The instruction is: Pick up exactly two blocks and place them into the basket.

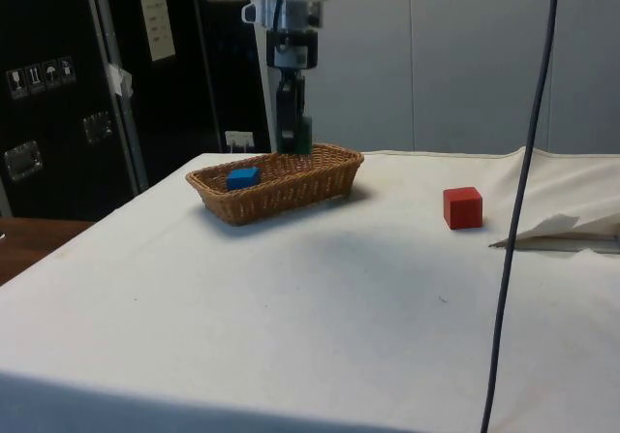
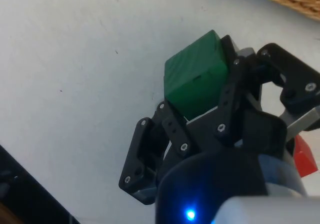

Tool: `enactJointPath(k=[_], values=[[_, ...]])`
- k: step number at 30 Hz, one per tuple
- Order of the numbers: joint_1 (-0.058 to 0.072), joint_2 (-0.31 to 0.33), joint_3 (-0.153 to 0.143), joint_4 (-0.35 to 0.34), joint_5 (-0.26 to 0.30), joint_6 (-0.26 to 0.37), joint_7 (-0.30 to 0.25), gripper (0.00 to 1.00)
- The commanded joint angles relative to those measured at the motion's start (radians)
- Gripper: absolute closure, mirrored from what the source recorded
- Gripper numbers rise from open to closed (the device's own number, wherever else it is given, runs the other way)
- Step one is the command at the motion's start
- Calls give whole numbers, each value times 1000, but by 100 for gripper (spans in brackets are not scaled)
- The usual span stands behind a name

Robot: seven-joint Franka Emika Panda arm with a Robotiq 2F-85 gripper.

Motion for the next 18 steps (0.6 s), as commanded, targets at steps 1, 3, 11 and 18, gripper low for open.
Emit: enactJointPath(k=[1,3,11,18], values=[[-2,7,-5,10,-8,-11,4,99],[-4,12,-11,22,-4,-20,-1,99],[-4,31,-33,49,1,-30,-7,99],[-21,72,-64,99,8,-66,-21,99]])
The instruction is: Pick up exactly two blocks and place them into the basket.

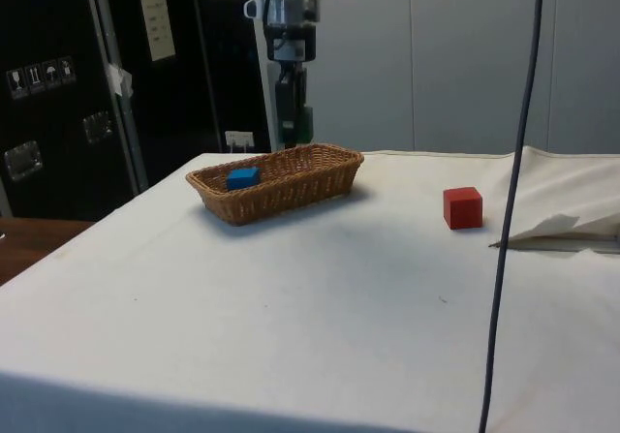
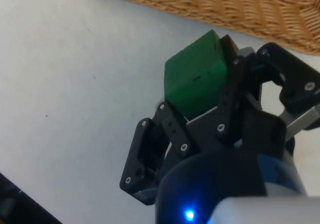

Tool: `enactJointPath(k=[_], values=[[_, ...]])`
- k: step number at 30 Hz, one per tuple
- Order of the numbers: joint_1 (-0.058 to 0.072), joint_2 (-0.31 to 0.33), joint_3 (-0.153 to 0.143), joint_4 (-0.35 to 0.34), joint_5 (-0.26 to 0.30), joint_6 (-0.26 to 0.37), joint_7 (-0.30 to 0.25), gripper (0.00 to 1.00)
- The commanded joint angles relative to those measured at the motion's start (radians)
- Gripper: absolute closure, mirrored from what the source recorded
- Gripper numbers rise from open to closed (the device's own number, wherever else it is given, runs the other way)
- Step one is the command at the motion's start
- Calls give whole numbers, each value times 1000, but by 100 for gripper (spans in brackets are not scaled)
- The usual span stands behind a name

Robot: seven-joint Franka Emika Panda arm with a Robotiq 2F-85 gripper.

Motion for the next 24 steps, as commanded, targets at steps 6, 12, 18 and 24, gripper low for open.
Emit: enactJointPath(k=[6,12,18,24], values=[[-13,33,-19,42,4,-32,-10,99],[-19,67,-38,80,4,-51,-12,99],[-30,116,-52,119,18,-56,-24,99],[-42,169,-58,150,52,-50,-48,99]])
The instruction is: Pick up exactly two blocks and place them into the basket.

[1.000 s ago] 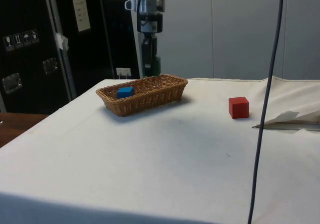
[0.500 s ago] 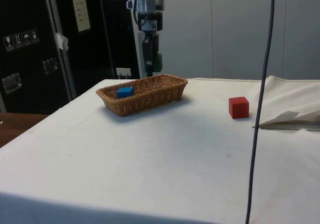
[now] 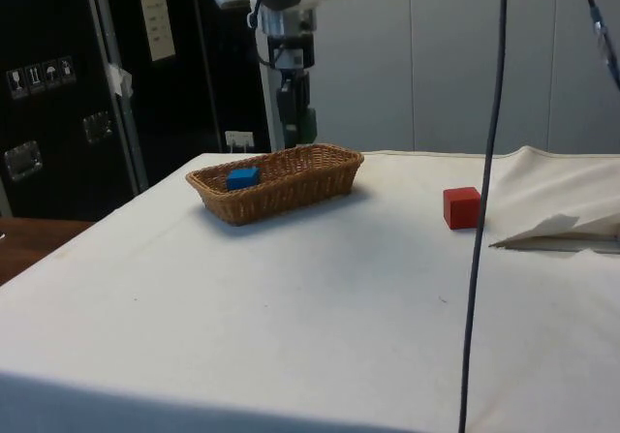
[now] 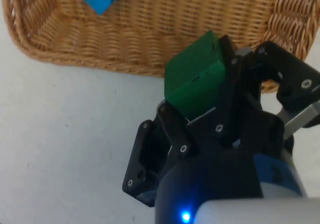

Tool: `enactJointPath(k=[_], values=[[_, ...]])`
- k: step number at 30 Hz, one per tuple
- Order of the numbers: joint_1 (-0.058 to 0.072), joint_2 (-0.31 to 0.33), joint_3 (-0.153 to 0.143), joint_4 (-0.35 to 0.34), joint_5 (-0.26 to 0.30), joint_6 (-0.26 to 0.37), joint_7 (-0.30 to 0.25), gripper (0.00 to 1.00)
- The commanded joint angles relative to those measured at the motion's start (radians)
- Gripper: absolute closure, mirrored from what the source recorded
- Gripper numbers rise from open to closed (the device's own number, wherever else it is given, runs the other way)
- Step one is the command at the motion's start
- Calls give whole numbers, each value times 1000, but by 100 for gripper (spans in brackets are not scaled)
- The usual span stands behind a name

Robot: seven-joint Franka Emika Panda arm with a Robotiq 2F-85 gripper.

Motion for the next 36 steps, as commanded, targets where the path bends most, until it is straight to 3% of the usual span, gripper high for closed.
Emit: enactJointPath(k=[1,3,4,5,10,11,12,16,18,19,20,25,27,28,32,33,35,36], values=[[-16,27,9,19,26,0,-20,99],[-17,53,5,34,46,2,-31,99],[-6,43,-5,26,34,1,-22,99],[-19,66,3,42,57,3,-38,99],[-29,143,-3,86,113,7,-65,99],[-17,135,-13,79,103,4,-57,99],[-30,153,-4,93,120,7,-68,99],[-36,213,-6,127,164,7,-79,99],[-37,235,-5,141,181,4,-82,99],[-26,231,-17,134,174,5,-77,99],[-38,245,-5,147,190,3,-83,99],[-35,291,-7,168,243,-2,-98,99],[-26,302,-16,170,251,1,-95,97],[-33,303,-9,176,258,-5,-99,97],[-33,308,-9,180,262,-9,-97,63],[-33,310,-9,181,262,-10,-97,43],[-34,311,-8,182,263,-11,-96,23],[-26,307,-16,175,255,-8,-93,14]])
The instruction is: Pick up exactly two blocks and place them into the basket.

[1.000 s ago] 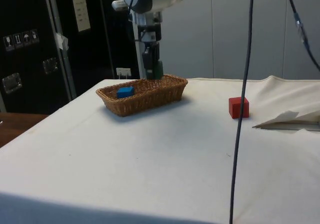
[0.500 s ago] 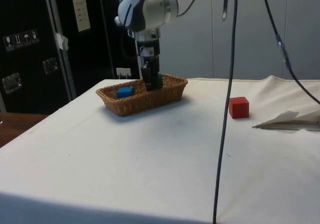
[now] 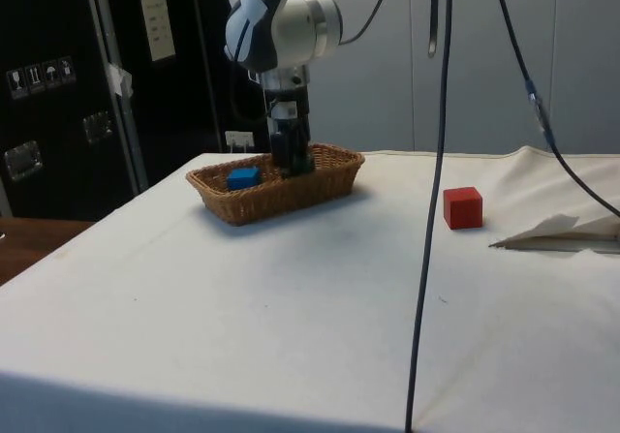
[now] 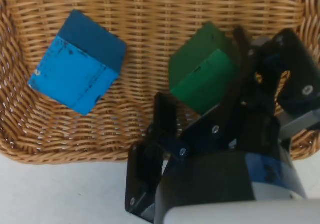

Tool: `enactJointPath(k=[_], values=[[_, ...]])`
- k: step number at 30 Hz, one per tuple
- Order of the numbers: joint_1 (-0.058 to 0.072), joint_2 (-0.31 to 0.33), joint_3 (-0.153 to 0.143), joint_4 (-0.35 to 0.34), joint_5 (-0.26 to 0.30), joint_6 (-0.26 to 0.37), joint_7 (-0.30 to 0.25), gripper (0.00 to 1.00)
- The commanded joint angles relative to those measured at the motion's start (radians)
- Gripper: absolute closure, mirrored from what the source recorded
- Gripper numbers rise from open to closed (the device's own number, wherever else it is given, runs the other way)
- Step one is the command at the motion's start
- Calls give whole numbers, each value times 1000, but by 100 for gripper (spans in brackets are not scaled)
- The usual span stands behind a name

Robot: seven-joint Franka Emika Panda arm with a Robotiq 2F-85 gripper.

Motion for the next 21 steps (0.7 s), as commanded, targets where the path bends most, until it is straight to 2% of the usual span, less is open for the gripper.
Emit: enactJointPath(k=[1,2,3,7,8,9,16,17,18,21], values=[[-8,4,8,7,8,-3,-3,14],[-8,5,8,7,9,-3,-2,4],[-7,6,8,8,9,-3,-2,0],[-7,7,7,9,11,-4,-3,0],[0,4,1,3,5,-1,0,0],[-7,8,7,9,12,-4,-3,0],[12,-43,-27,-8,-1,-36,23,0],[4,-35,-18,0,7,-34,13,0],[14,-50,-31,-9,-3,-43,25,0],[17,-76,-44,-15,-16,-59,40,0]])
